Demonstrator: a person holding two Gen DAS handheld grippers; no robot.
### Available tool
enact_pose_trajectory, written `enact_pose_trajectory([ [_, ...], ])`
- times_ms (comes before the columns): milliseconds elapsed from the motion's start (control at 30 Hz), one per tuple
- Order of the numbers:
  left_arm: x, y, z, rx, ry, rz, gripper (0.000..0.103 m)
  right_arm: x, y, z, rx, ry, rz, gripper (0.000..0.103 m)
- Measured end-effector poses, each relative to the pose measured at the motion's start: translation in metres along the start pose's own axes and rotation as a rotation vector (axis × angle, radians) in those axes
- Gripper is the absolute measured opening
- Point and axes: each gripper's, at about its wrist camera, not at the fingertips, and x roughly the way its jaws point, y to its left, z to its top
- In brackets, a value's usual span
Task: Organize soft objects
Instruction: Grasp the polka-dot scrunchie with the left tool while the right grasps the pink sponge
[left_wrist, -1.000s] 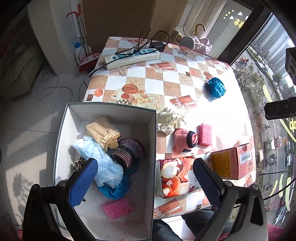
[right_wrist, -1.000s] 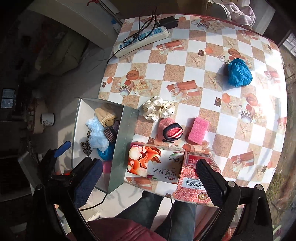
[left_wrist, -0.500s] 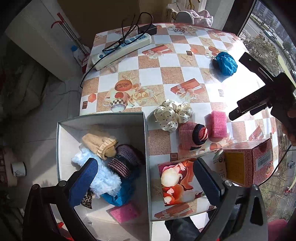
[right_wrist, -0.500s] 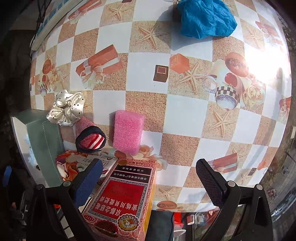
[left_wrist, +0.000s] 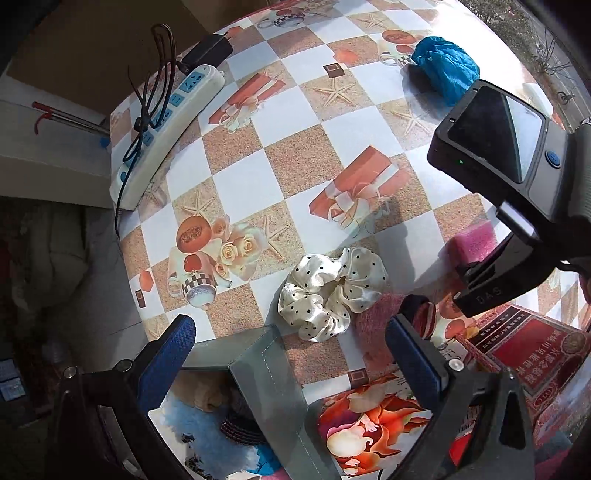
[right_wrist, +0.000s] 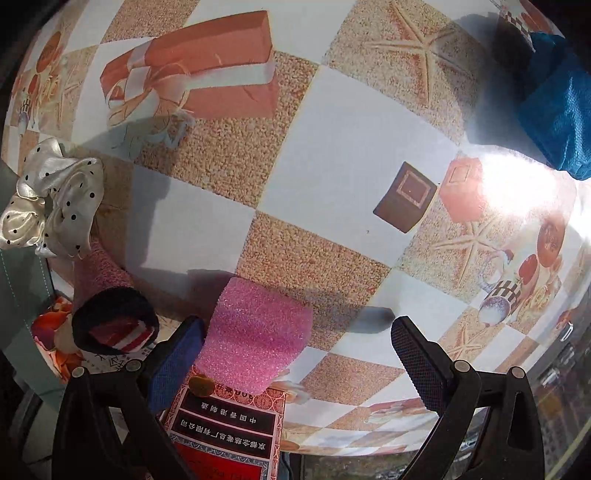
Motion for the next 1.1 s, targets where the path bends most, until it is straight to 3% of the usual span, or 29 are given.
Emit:
enact_pose_trajectory([
  [133,0.031,-0.023,0.026,0.015,0.076,-0.029,0.103,0.011,-0.044,-0.021,0.075,-0.022,-0.033,0.101],
  [267,0.057,-0.030,0.040,0.002,0.150,-0.065,0.103,0.014,-0.093,-0.048,0.218,-0.095,0.087,0.101],
  [333,0.066,-0.030,0.044,-0.013,0.176,-0.075,0.103,0.010,-0.103,-0.060,0.251,-0.158,0.179,0.101],
  [400,0.073,-0.029,0.046,-0.017,0.199,-0.076,0.103,0.006,-0.102,-0.066,0.248,-0.220,0.216,0.101],
  [600,0.092,-0.030,0.045,-0.032,0.269,-0.085,0.103,0.004,-0.073,-0.063,0.195,-0.288,0.107,0.102],
  [733,0.106,-0.030,0.045,-0.040,0.322,-0.087,0.103,0.007,-0.050,-0.064,0.180,-0.284,0.039,0.103],
  [833,0.112,-0.028,0.046,-0.060,0.349,-0.102,0.103,0.010,-0.036,-0.061,0.199,-0.284,0.048,0.103],
  [1000,0.122,-0.012,0.045,-0.097,0.419,-0.127,0.102,0.006,-0.050,-0.050,0.209,-0.270,0.075,0.103],
  [1033,0.120,-0.012,0.045,-0.085,0.412,-0.127,0.098,0.001,-0.063,-0.047,0.226,-0.277,0.094,0.100],
  [1100,0.114,-0.011,0.044,-0.074,0.386,-0.141,0.087,-0.008,-0.072,-0.050,0.235,-0.298,0.077,0.086],
])
